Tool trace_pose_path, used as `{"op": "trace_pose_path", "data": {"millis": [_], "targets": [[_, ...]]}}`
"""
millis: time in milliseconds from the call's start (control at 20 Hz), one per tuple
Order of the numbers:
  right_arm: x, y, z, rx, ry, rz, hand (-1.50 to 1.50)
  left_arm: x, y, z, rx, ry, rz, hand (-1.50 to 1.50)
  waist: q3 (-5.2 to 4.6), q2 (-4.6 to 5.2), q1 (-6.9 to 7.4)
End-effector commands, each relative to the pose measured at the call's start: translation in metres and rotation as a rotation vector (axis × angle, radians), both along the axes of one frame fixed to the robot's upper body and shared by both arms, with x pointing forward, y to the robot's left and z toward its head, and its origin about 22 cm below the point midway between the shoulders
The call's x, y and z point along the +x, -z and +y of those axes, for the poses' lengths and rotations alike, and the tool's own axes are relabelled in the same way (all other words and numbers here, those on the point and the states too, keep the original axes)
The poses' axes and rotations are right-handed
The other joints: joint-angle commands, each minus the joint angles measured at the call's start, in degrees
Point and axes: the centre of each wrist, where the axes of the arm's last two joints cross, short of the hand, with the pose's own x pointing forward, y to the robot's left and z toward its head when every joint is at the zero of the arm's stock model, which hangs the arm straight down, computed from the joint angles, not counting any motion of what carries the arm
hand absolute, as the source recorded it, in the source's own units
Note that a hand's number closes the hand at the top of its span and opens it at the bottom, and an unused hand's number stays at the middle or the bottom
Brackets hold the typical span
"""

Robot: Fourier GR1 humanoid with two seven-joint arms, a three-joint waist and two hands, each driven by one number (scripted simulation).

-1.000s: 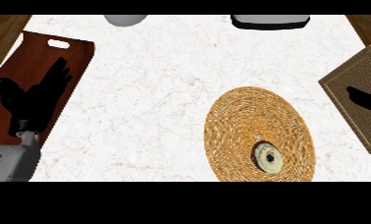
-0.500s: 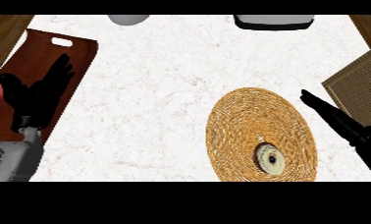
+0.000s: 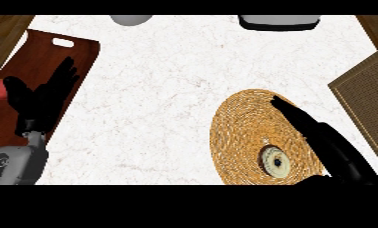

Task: Pick the cupcake from the placemat and place it in the basket

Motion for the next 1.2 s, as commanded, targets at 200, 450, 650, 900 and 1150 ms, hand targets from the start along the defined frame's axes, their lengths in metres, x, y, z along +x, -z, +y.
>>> {"op": "trace_pose_path", "data": {"millis": [200, 450, 650, 900, 1150], "targets": [[-0.003, 0.016, 0.000, -0.079, -0.024, 0.057, -1.50, 0.013, 0.000, -0.005, 0.001, -0.008, -0.005, 0.00, -0.02, -0.05, -0.36], [0.000, 0.009, -0.016, -0.058, -0.033, 0.028, -1.50, 0.010, 0.010, 0.003, 0.003, -0.016, -0.017, 0.00, -0.02, -0.05, -0.30], [0.001, 0.015, -0.027, -0.032, -0.062, 0.052, -1.50, -0.004, -0.003, 0.007, 0.029, -0.001, 0.004, 0.00, -0.01, -0.09, -0.09], [-0.007, 0.048, -0.023, -0.011, -0.098, 0.073, -1.50, 0.001, -0.014, 0.004, -0.009, 0.009, -0.006, 0.00, 0.00, -0.07, -0.16], [-0.021, 0.028, -0.007, -0.042, -0.076, 0.028, -1.50, -0.019, 0.007, 0.008, 0.019, -0.007, -0.004, 0.00, -0.02, -0.10, -0.18]]}}
